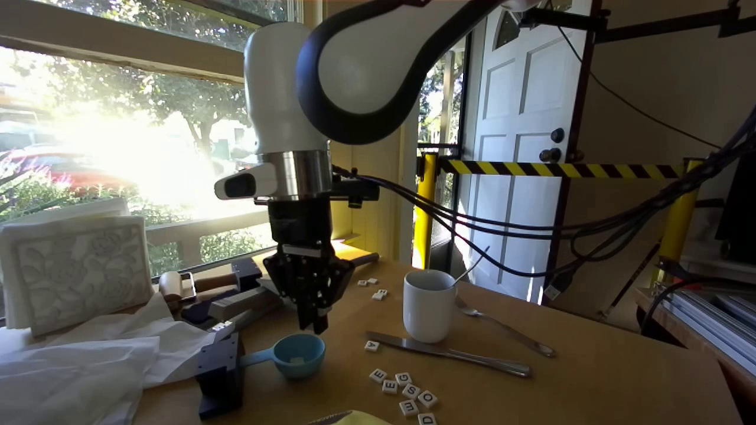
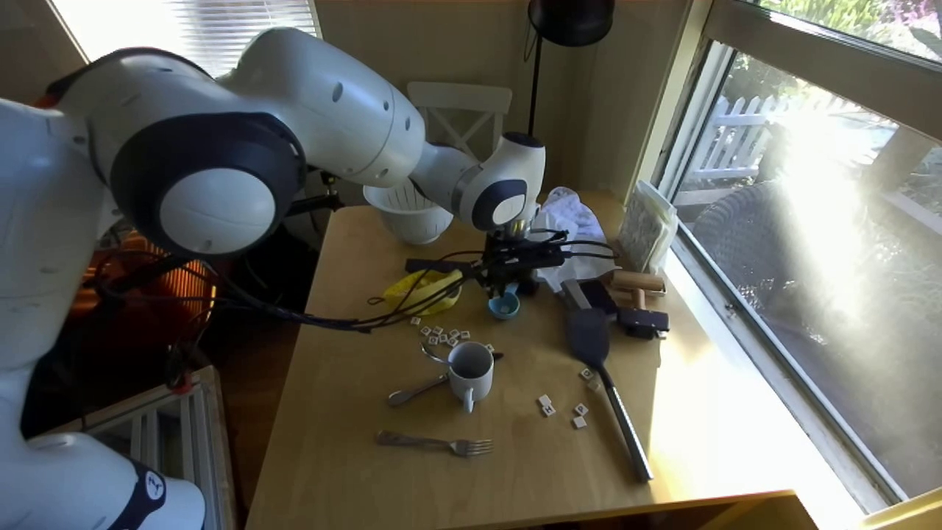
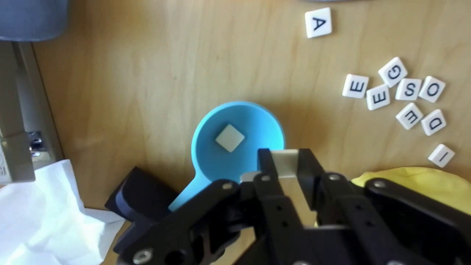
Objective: Put the blocks inside the blue cup
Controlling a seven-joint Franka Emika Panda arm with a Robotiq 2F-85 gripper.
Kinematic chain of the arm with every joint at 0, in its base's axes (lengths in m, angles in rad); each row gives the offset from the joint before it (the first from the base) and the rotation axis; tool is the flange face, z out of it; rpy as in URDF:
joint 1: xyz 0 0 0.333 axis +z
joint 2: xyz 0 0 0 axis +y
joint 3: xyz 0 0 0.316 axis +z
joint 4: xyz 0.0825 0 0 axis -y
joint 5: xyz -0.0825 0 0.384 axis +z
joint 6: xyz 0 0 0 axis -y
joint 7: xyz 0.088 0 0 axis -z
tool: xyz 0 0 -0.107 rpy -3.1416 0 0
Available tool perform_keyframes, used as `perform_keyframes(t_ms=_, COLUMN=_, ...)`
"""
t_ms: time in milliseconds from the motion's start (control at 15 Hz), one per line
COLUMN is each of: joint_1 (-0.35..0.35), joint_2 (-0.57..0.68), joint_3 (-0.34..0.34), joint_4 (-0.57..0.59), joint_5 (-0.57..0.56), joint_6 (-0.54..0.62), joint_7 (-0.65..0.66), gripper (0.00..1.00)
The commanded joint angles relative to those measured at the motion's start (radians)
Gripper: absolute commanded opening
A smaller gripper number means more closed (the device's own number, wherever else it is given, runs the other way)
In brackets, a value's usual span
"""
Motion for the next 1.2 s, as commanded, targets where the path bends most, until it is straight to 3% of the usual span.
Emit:
perform_keyframes(t_ms=0, joint_1=-0.012, joint_2=0.023, joint_3=0.009, joint_4=0.016, joint_5=0.033, joint_6=-0.019, joint_7=0.014, gripper=0.12)
perform_keyframes(t_ms=67, joint_1=-0.012, joint_2=0.027, joint_3=0.008, joint_4=0.016, joint_5=0.034, joint_6=-0.015, joint_7=0.017, gripper=0.47)
perform_keyframes(t_ms=133, joint_1=-0.011, joint_2=0.029, joint_3=0.003, joint_4=0.013, joint_5=0.031, joint_6=-0.001, joint_7=0.027, gripper=0.47)
perform_keyframes(t_ms=600, joint_1=-0.024, joint_2=0.038, joint_3=0.014, joint_4=0.014, joint_5=0.049, joint_6=0.043, joint_7=0.061, gripper=0.95)
perform_keyframes(t_ms=667, joint_1=-0.026, joint_2=0.037, joint_3=0.017, joint_4=0.014, joint_5=0.055, joint_6=0.047, joint_7=0.060, gripper=0.99)
perform_keyframes(t_ms=867, joint_1=-0.025, joint_2=0.027, joint_3=0.016, joint_4=0.006, joint_5=0.062, joint_6=0.043, joint_7=0.065, gripper=1.00)
perform_keyframes(t_ms=1133, joint_1=-0.031, joint_2=-0.055, joint_3=-0.005, joint_4=-0.092, joint_5=0.113, joint_6=0.005, joint_7=0.238, gripper=1.00)
